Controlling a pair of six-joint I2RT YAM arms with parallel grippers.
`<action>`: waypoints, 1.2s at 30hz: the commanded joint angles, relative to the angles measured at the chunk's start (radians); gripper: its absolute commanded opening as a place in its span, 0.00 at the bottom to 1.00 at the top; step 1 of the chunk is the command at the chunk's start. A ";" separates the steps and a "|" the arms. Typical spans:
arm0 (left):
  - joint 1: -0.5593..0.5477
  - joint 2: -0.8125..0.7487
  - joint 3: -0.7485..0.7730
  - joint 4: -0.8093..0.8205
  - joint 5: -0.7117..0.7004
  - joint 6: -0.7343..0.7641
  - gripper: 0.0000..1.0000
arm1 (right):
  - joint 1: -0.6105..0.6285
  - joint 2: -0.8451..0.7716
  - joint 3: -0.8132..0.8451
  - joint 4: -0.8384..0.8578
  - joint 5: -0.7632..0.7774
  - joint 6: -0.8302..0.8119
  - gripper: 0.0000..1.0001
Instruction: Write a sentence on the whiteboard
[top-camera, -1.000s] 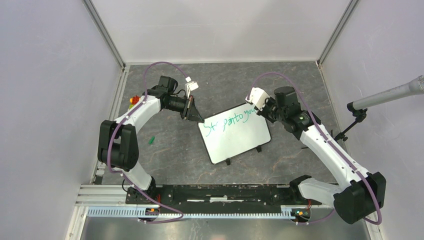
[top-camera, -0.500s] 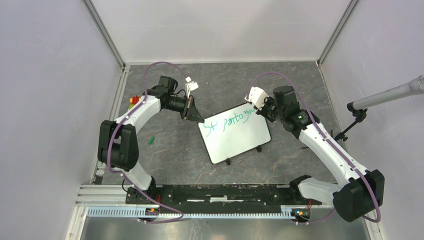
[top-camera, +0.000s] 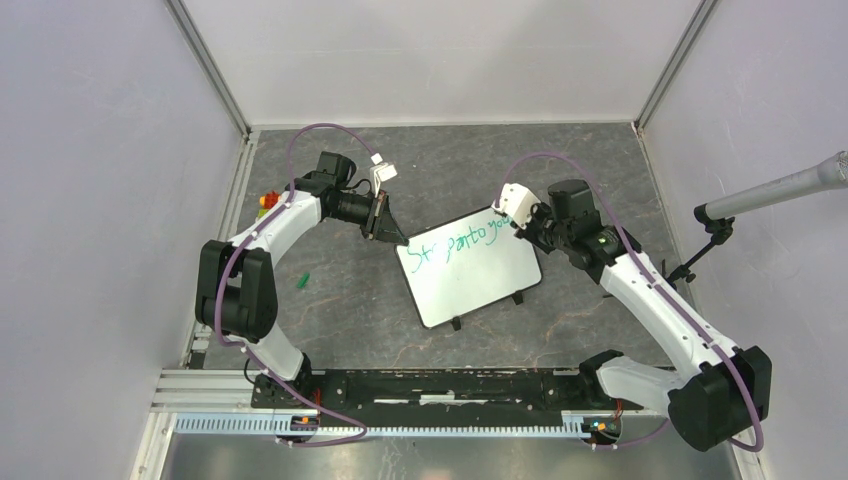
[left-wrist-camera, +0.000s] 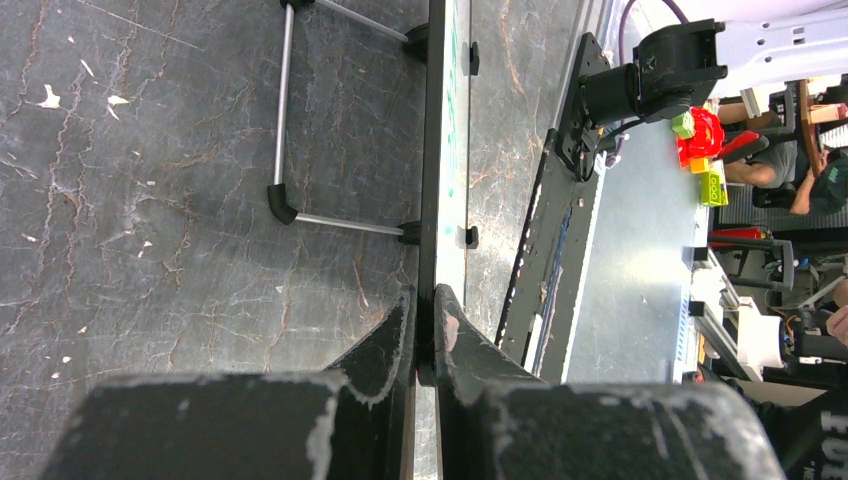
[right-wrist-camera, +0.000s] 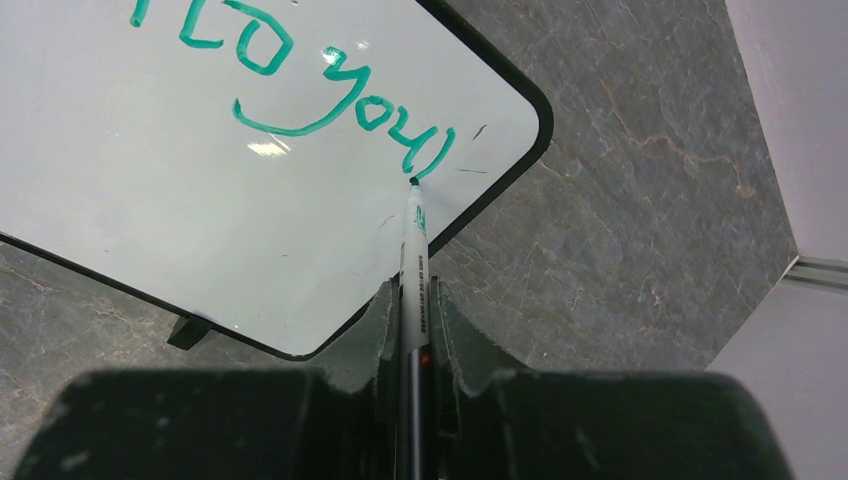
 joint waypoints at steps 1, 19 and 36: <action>-0.009 0.005 0.010 0.002 -0.055 0.039 0.03 | -0.003 -0.016 0.000 0.005 -0.021 0.002 0.00; -0.008 0.012 0.010 0.002 -0.055 0.044 0.02 | -0.004 0.031 0.061 0.087 0.035 0.036 0.00; -0.009 0.010 0.011 0.002 -0.060 0.042 0.02 | -0.010 0.015 0.094 0.039 0.027 0.016 0.00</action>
